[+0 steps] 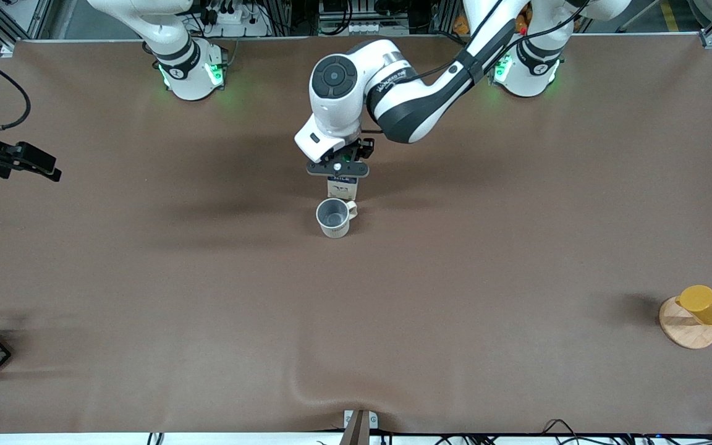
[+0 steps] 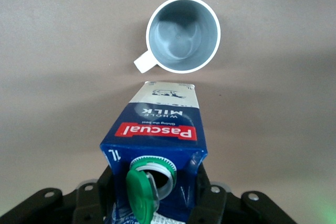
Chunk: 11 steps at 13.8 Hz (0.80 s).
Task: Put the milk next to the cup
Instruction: 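Lower the milk carton onto the table beside the mug with the left gripper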
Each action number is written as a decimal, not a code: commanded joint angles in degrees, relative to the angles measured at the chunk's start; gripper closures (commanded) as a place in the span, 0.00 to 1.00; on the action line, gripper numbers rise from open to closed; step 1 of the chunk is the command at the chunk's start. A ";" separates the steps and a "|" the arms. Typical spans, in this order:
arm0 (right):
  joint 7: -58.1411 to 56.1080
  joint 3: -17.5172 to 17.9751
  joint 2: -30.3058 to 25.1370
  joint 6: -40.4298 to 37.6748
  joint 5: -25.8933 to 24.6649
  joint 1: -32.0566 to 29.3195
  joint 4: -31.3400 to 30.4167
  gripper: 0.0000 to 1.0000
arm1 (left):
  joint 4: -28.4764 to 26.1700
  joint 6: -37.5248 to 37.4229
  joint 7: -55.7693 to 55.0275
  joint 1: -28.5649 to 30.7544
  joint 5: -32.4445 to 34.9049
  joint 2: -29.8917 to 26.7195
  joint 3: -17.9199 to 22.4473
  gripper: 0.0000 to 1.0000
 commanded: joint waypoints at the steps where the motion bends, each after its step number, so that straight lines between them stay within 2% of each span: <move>1: 0.39 1.01 -0.84 -2.09 0.25 -1.46 2.61 0.00 | 1.61 0.65 -1.00 -0.85 1.66 1.41 0.77 0.40; 3: -0.66 0.92 -0.75 -4.91 0.16 -1.63 3.06 0.00 | 1.61 1.17 -1.00 -0.94 1.66 1.94 0.77 0.36; 5: -1.54 1.01 -0.40 -4.66 1.12 -2.95 3.94 0.00 | 1.61 1.61 -1.00 -1.29 1.75 2.03 0.86 0.21; 6: -1.54 1.01 -0.31 -4.66 1.12 -3.04 4.55 0.00 | 1.61 1.88 -1.00 -1.29 1.75 2.20 0.86 0.00; 9: -1.54 1.01 -0.14 -4.66 1.04 -3.04 4.99 0.00 | 1.70 2.41 -0.91 -1.73 2.71 1.68 0.86 0.00; 11: -1.54 1.09 -0.05 -4.74 0.16 -2.52 4.91 0.00 | 1.61 1.88 -1.00 -0.77 2.98 -1.11 0.86 0.00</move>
